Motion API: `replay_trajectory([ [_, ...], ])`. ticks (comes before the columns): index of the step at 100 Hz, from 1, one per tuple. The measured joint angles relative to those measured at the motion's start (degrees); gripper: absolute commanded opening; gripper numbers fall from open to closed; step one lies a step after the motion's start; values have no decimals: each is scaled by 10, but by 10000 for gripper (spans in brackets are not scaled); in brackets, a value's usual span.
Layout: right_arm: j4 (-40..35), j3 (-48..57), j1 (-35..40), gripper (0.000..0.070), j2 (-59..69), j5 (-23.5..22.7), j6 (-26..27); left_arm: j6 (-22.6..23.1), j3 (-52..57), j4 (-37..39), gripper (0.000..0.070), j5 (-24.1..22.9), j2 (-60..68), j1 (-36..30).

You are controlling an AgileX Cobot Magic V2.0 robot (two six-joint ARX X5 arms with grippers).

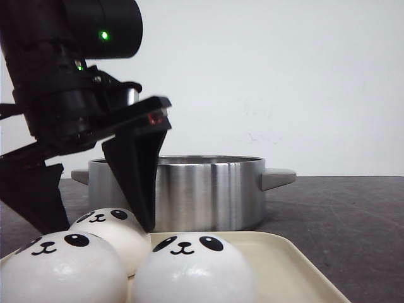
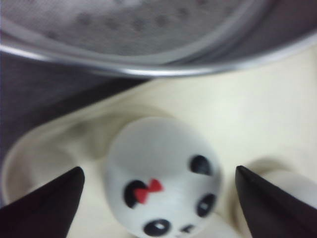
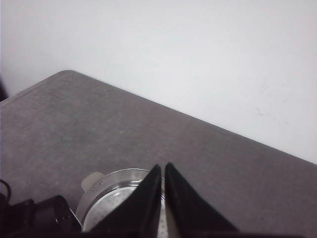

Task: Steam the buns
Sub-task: 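Lower the left gripper onto a panda bun on the tray and grasp it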

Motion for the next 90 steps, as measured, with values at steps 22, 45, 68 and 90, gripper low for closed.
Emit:
replay_trajectory([
  [22, -19, 0, 0, 4, 0, 0, 4, 0, 0, -16, 391, 0, 14, 0],
  [45, -23, 0, 0, 4, 0, 0, 11, -1, 0, -16, 324, -14, 14, 0],
  [68, -28, 0, 0, 4, 0, 0, 13, 5, 1, -15, 3, -27, 14, 0],
  [90, -30, 0, 0, 4, 0, 0, 13, 31, 8, -38, 0, -33, 12, 0],
])
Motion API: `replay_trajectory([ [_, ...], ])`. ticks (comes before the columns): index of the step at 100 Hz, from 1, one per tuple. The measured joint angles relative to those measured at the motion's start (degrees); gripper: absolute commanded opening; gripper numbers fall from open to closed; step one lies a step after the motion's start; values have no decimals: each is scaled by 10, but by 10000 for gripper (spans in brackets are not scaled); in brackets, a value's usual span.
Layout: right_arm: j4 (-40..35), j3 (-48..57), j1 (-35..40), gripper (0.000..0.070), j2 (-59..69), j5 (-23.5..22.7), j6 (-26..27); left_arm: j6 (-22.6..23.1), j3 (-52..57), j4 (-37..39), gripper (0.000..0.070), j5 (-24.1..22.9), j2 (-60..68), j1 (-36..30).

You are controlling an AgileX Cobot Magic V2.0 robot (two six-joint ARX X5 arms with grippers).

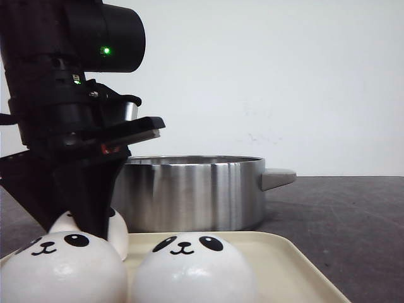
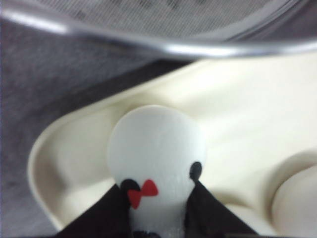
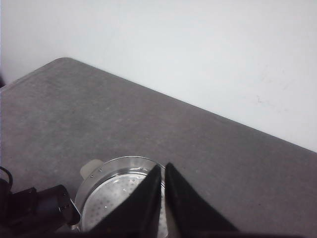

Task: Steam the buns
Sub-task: 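Lower the left gripper onto a panda bun on the tray and grasp it, then lift the bun with the left gripper and lower it into the pot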

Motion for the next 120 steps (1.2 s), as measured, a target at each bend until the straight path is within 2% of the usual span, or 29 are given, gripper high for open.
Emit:
replay_trajectory([
  [17, 0, 0, 0, 4, 0, 0, 0, 21, 12, -38, 0, 9, -52, -1],
  [29, 0, 0, 0, 4, 0, 0, 0, 27, 41, -41, 0, 33, -111, -3],
  [41, 0, 0, 0, 4, 0, 0, 0, 28, 57, -47, 0, 35, -167, -3],
  [58, 0, 0, 0, 4, 0, 0, 0, 29, 122, -37, 0, -8, -195, 7],
  [72, 0, 0, 0, 4, 0, 0, 0, 48, 192, -30, 0, -21, -156, 48],
  [99, 0, 0, 0, 4, 0, 0, -1, 92, 307, -34, 0, -23, 0, 100],
  [120, 0, 0, 0, 4, 0, 0, -3, 111, 342, -21, 1, -59, 114, 118],
])
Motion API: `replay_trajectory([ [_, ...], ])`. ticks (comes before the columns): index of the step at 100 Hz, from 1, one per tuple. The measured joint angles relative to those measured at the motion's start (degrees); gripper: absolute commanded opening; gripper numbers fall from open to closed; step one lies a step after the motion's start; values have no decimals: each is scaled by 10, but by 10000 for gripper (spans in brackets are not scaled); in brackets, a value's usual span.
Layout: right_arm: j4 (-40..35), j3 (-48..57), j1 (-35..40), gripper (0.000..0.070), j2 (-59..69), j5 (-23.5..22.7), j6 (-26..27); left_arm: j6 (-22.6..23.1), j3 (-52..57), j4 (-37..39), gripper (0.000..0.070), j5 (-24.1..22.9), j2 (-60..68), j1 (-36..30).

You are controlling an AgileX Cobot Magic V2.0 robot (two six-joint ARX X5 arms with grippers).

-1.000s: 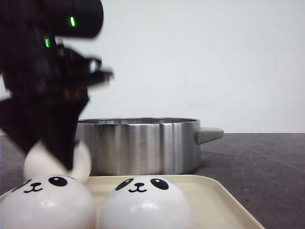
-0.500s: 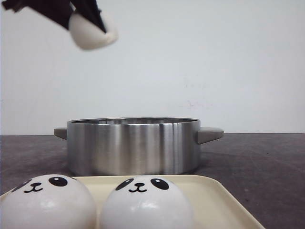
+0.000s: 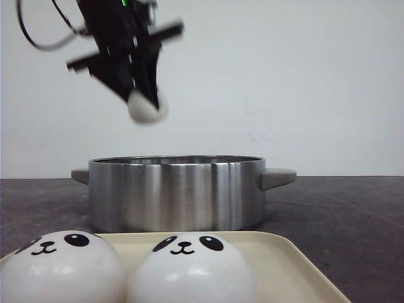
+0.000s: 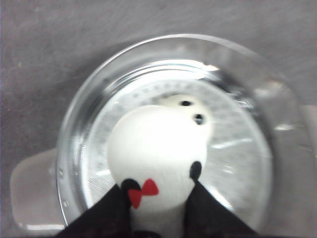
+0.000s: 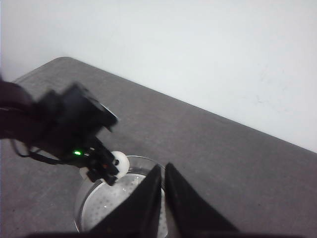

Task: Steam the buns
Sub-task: 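Lift the bun with the left gripper and lower it into the pot, then open the left gripper to release the bun and raise it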

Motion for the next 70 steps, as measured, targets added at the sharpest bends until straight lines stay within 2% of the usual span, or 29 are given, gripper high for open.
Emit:
replay_trajectory([
  [41, -23, 0, 0, 4, 0, 0, 0, 6, 0, 48, 6, -9, 108, 23],
  [48, -24, 0, 0, 4, 0, 0, -1, 6, 0, 56, 59, -9, 116, 23],
  [58, -24, 0, 0, 4, 0, 0, -1, 6, 0, 63, 197, -9, 121, 23],
  [70, -24, 0, 0, 4, 0, 0, -1, 6, 0, 60, 329, -9, 123, 23],
])
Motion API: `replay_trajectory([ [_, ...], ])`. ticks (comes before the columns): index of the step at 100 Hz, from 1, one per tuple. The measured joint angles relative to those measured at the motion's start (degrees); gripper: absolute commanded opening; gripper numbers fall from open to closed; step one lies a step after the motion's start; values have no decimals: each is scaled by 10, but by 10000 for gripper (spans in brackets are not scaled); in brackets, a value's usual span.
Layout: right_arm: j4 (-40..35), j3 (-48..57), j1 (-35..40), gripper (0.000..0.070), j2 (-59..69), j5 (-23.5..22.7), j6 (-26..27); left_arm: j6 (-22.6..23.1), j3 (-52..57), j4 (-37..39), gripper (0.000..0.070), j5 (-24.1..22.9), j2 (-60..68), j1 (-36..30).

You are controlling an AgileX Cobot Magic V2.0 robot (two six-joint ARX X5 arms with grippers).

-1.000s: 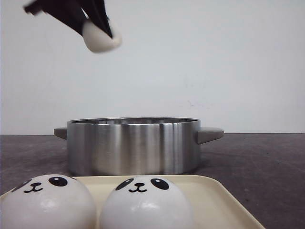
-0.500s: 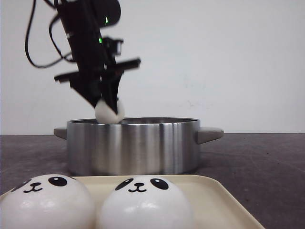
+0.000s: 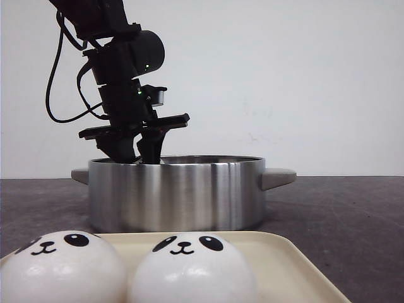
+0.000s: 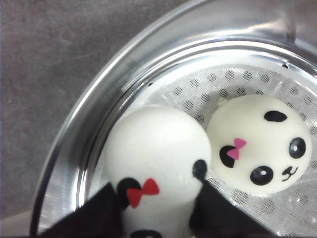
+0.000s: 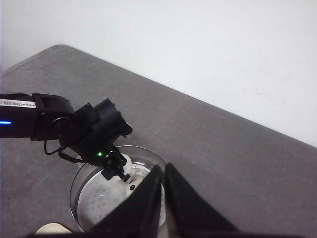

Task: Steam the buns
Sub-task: 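Open the left gripper to release the bun and raise it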

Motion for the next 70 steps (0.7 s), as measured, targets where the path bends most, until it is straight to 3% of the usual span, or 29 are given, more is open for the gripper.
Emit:
replay_trajectory([
  [20, 0, 0, 0, 4, 0, 0, 0, -11, 0, -9, 523, 3, 0, -2],
  [49, -12, 0, 0, 4, 0, 0, 1, -15, 3, -12, 524, 17, 0, -4],
  [70, -38, -13, 0, 4, -1, 0, 3, -23, 36, -58, 521, 24, -1, -4],
])
